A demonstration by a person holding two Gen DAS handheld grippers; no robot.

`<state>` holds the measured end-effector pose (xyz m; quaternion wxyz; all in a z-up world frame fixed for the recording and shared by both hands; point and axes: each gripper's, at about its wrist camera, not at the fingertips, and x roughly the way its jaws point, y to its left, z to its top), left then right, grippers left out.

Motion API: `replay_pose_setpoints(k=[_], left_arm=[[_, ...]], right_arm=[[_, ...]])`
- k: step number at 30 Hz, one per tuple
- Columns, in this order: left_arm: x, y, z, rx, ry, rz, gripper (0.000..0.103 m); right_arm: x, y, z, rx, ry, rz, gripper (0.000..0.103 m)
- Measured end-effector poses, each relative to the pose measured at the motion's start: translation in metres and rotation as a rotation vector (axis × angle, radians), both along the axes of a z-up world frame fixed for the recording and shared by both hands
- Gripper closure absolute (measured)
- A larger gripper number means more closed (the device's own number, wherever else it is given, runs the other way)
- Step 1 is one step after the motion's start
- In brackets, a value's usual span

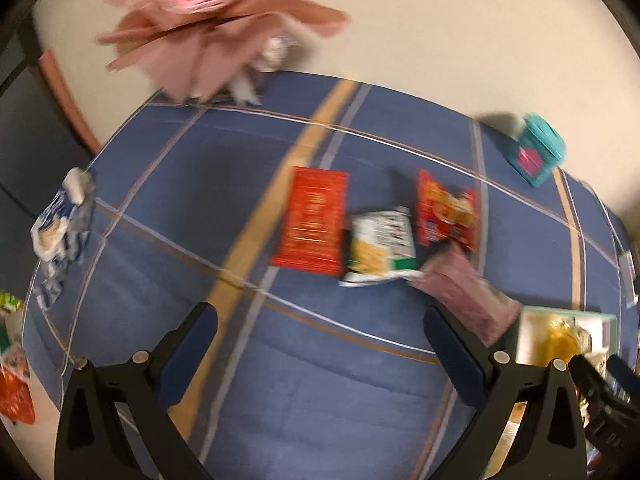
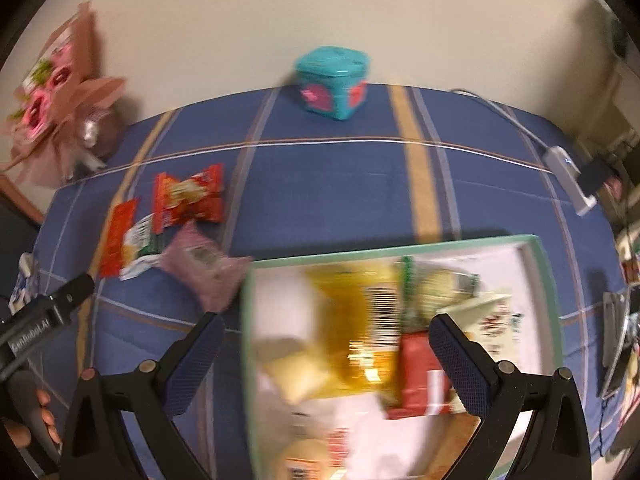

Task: Organize snacks
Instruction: 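Withdraw both tools from the tray toward the remaining snacks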

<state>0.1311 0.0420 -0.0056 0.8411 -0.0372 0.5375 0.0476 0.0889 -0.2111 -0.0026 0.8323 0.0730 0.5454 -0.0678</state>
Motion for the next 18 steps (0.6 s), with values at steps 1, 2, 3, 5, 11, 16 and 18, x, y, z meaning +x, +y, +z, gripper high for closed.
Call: replay_pose_setpoints(k=[1, 2, 3, 5, 11, 16, 18], left_arm=[[0.000, 0.010, 0.001, -0.008, -0.004, 0.017, 0.000], [0.000, 0.019, 0.002, -0.013, -0.009, 0.031, 0.000], [0.000, 0.026, 0.002, -0.018, -0.012, 0.040, 0.000], [0.000, 0.040, 0.002, -0.032, -0.020, 0.061, 0.000], [0.007, 0.061, -0.007, -0.095, -0.013, 0.080, 0.001], [0.022, 0.059, -0.021, -0.203, 0.011, 0.052, 0.001], [0.030, 0.055, -0.027, -0.199, 0.027, 0.036, 0.001]], right_arm=[[0.002, 0.010, -0.001, 0.005, -0.001, 0.018, 0.000], [0.002, 0.016, -0.002, 0.008, -0.002, 0.029, 0.000], [0.004, 0.024, -0.004, 0.012, -0.002, 0.044, 0.000], [0.007, 0.039, -0.007, 0.016, -0.001, 0.072, 0.000], [0.015, 0.070, -0.019, -0.003, 0.012, 0.119, 0.000], [0.026, 0.077, -0.025, -0.032, 0.018, 0.140, 0.000], [0.032, 0.077, -0.028, -0.038, 0.024, 0.150, 0.000]])
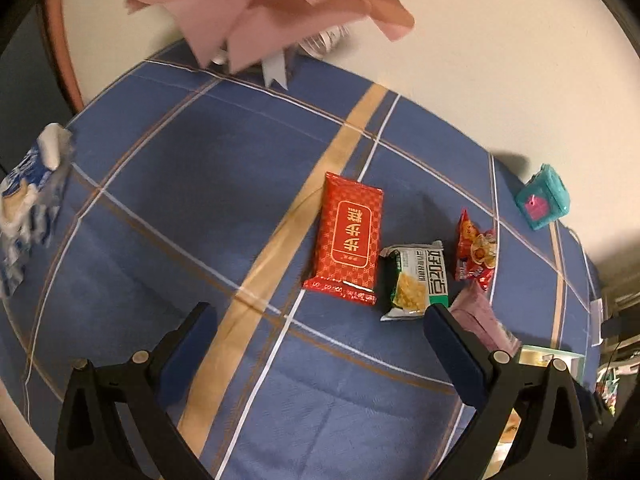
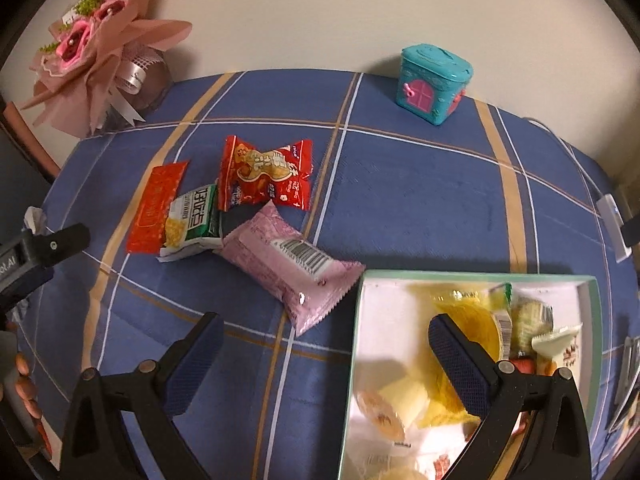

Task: Organize snacks
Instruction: 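Withdraw both tools from the tray toward the remaining snacks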

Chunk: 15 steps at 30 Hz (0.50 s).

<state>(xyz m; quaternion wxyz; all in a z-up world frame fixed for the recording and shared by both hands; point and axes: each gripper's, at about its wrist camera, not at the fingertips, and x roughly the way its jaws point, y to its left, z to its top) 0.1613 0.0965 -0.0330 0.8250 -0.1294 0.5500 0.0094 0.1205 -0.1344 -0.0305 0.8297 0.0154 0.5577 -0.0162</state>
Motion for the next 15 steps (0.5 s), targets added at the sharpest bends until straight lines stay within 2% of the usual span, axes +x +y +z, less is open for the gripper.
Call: replay_pose_setpoints(k=[4, 10, 15], left_arm=[[0.023, -0.005, -0.014, 0.048, 0.036, -0.029, 0.001], [0.051, -0.003, -0.039, 0.008, 0.103, -0.036, 0.001], [0.068, -0.009, -0.054, 0.043, 0.132, -0.058, 0.001]], right_arm=[[0.018, 0.003, -0.007, -0.010, 0.016, 0.026, 0.000], [0.044, 0.010, -0.022, -0.024, 0.047, 0.068, 0.000], [0.057, 0.021, -0.039, -0.071, 0.070, 0.096, 0.000]])
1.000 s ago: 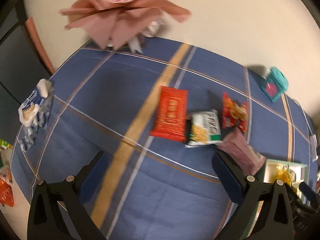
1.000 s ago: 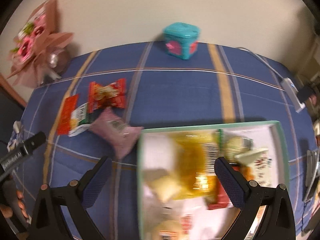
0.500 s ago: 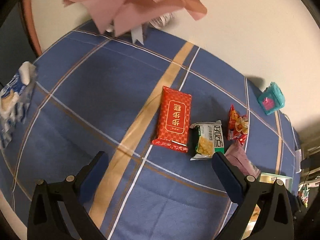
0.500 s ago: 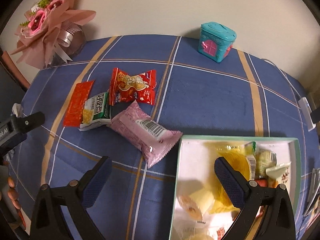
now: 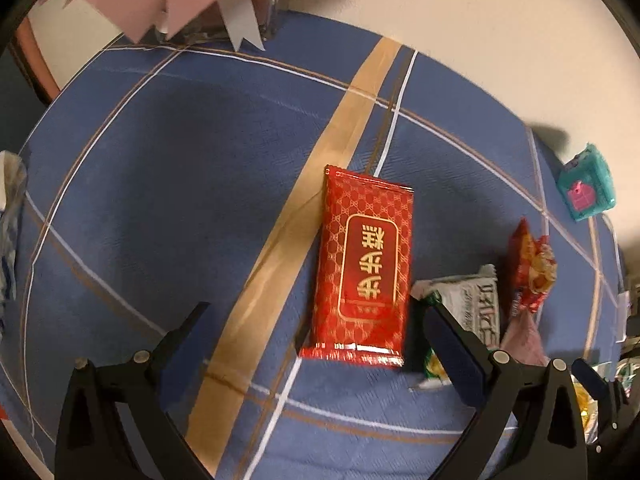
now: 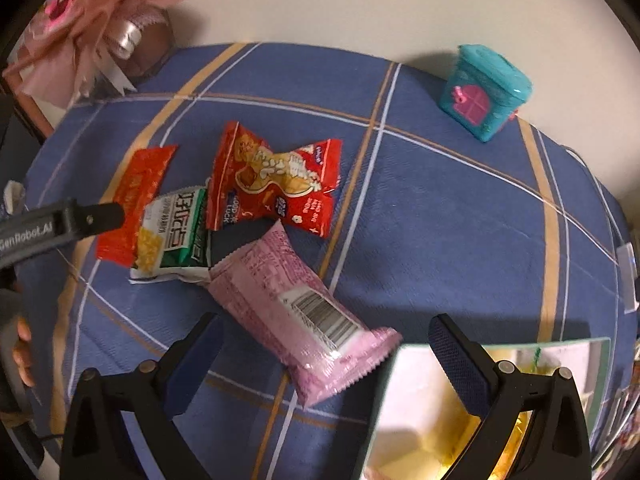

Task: Organize snacks
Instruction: 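Withdraw both tools from the tray toward the remaining snacks, then grasp the red rectangular pack with the left tool while the right grasps the pink bag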

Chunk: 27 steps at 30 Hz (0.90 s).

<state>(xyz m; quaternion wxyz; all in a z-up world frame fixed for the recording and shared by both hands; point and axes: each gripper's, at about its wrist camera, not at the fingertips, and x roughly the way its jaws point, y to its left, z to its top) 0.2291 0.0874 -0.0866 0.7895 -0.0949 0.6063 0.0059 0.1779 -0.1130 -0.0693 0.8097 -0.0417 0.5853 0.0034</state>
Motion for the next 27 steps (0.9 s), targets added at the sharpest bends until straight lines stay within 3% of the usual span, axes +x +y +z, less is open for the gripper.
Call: replay_pose_setpoints(k=[11, 15, 21, 25, 27], left_arm=[[0.019, -0.016, -0.016, 0.074, 0.015, -0.014, 0.003], [0.020, -0.018, -0.013, 0.121, -0.004, -0.009, 0.020], [0.020, -0.014, -0.006, 0.141, -0.025, -0.001, 0.052], [0.014, -0.010, -0.001, 0.126, -0.028, 0.015, 0.056], [0.008, -0.006, 0.000, 0.121, -0.029, 0.026, 0.056]], right_arm=[[0.015, 0.010, -0.029, -0.035, 0.025, 0.040, 0.005], [0.017, 0.004, -0.029, -0.020, 0.014, 0.018, 0.009], [0.013, -0.007, -0.025, 0.031, -0.015, -0.004, 0.029], [0.011, -0.009, -0.019, 0.062, -0.037, -0.002, 0.052], [0.009, -0.007, -0.016, 0.071, -0.040, 0.000, 0.057]])
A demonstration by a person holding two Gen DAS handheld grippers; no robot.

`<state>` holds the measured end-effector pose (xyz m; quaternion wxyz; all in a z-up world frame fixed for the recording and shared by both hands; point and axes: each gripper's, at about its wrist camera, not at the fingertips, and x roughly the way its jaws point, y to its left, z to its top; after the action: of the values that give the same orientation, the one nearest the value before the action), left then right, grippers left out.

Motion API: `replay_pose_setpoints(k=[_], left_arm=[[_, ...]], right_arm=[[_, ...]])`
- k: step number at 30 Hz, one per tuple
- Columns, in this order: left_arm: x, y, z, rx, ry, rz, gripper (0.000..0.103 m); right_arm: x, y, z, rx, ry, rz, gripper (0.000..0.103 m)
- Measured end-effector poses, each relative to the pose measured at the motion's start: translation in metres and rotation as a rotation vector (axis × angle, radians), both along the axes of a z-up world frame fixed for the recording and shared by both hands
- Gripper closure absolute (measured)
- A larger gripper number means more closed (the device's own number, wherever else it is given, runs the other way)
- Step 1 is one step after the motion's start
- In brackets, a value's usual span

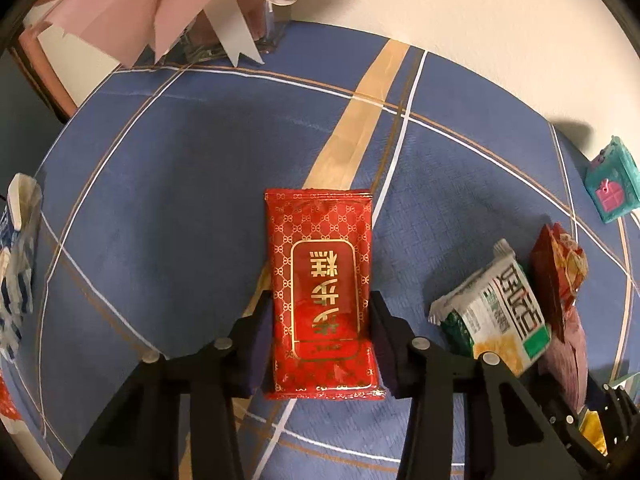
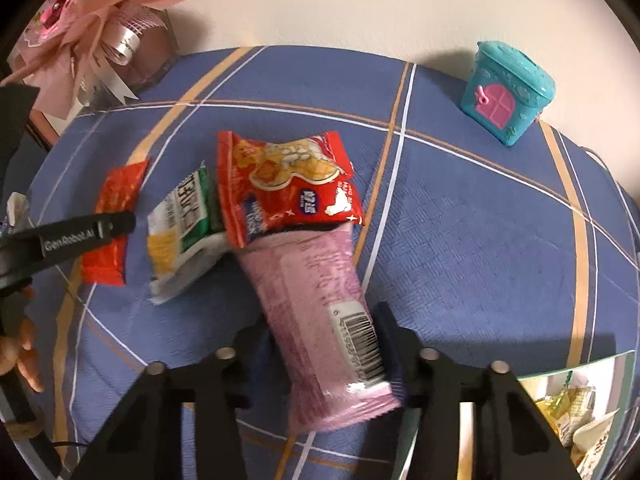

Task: Organize snacks
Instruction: 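Grasp the red rectangular pack with the left tool while the right grasps the pink bag, then carry the red pack and pink bag over the tray with both tools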

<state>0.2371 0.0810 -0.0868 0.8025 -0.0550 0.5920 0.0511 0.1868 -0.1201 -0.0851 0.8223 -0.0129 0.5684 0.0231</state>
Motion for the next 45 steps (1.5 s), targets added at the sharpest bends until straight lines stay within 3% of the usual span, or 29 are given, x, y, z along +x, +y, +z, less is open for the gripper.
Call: replay_pose_setpoints(k=[2, 12, 24, 38, 45], left_arm=[[-0.003, -0.003, 0.000, -0.014, 0.000, 0.010, 0.057], [-0.034, 0.003, 0.004, -0.145, 0.017, 0.069, 0.057], [-0.070, -0.004, 0.032, -0.199, 0.005, 0.068, 0.057], [-0.160, -0.095, 0.074, -0.220, -0.053, -0.015, 0.057], [-0.171, -0.129, 0.082, -0.238, -0.067, -0.075, 0.057]], right_arm=[[-0.001, -0.001, 0.004, 0.016, 0.003, -0.001, 0.061], [-0.035, -0.004, 0.028, 0.083, -0.012, -0.033, 0.062], [-0.092, -0.028, 0.046, 0.136, 0.017, -0.097, 0.062], [-0.157, -0.070, 0.079, 0.159, -0.041, -0.164, 0.062], [-0.176, -0.092, 0.080, 0.163, -0.041, -0.205, 0.062]])
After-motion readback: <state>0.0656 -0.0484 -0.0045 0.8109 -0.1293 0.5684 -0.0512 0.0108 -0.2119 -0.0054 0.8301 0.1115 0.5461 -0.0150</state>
